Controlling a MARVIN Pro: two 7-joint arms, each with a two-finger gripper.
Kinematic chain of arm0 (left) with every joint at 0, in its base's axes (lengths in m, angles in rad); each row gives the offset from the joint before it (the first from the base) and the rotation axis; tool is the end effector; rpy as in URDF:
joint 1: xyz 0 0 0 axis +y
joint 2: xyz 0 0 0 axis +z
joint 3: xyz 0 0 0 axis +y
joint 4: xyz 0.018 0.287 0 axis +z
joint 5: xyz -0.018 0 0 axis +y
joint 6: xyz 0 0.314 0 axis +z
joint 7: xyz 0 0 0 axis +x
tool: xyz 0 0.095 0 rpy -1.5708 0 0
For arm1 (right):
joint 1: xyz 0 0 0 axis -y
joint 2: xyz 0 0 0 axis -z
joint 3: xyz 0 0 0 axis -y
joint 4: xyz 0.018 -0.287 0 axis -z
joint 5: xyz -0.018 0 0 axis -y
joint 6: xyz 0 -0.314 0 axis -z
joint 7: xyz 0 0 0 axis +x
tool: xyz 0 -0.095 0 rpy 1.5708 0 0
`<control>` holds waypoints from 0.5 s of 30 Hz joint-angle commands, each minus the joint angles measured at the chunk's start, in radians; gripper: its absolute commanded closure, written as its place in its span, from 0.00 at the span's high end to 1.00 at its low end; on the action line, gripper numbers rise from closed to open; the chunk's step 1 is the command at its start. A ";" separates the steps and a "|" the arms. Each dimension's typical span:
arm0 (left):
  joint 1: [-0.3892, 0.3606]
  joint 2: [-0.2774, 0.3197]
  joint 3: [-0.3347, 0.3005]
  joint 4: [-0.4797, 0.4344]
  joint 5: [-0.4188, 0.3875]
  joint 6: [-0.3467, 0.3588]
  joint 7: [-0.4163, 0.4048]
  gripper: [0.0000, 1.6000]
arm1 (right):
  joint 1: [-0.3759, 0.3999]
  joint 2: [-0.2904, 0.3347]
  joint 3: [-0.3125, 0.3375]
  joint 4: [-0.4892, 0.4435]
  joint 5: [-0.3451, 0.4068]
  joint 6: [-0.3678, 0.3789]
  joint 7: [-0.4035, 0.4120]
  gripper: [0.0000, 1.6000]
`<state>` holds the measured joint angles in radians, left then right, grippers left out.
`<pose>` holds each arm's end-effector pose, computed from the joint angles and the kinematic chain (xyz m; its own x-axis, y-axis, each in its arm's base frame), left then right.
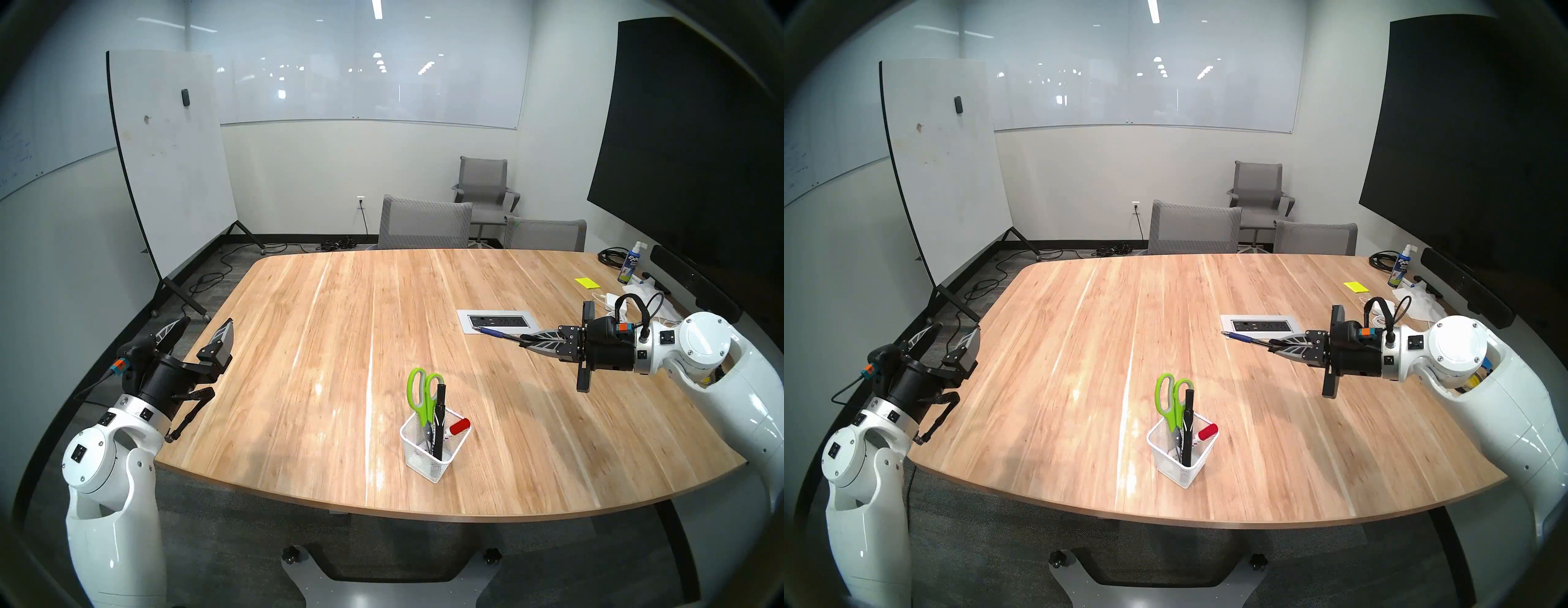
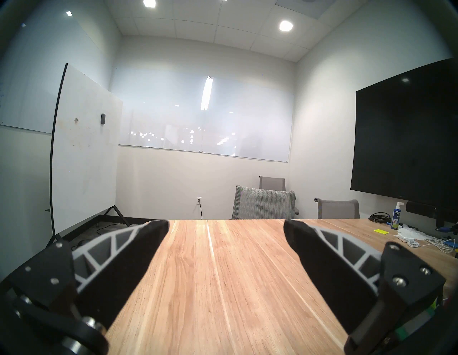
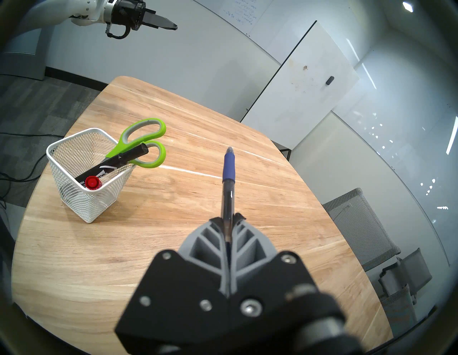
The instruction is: Place the pen, the marker, and the scissors into the pen holder
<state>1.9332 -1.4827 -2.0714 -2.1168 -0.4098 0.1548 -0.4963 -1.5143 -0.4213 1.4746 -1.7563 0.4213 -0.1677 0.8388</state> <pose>0.2907 0.1408 -0.1948 -0.1471 0.1068 0.9833 -0.1497 -0.9851 0.0846 0.3857 -0.1405 -0.1475 -0.3313 0.6018 0.7267 0.7794 -0.2595 0.5703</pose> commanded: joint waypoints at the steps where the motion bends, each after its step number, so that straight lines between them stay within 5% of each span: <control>1: -0.001 -0.002 0.002 -0.022 0.000 -0.001 0.001 1.00 | 0.014 0.003 0.011 -0.005 0.002 -0.001 -0.003 0.00; 15: -0.001 -0.002 0.002 -0.022 0.000 -0.001 0.001 1.00 | 0.014 0.003 0.011 -0.005 0.002 -0.001 -0.003 0.00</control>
<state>1.9331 -1.4830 -2.0716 -2.1168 -0.4098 0.1550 -0.4964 -1.5143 -0.4213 1.4746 -1.7563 0.4213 -0.1676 0.8388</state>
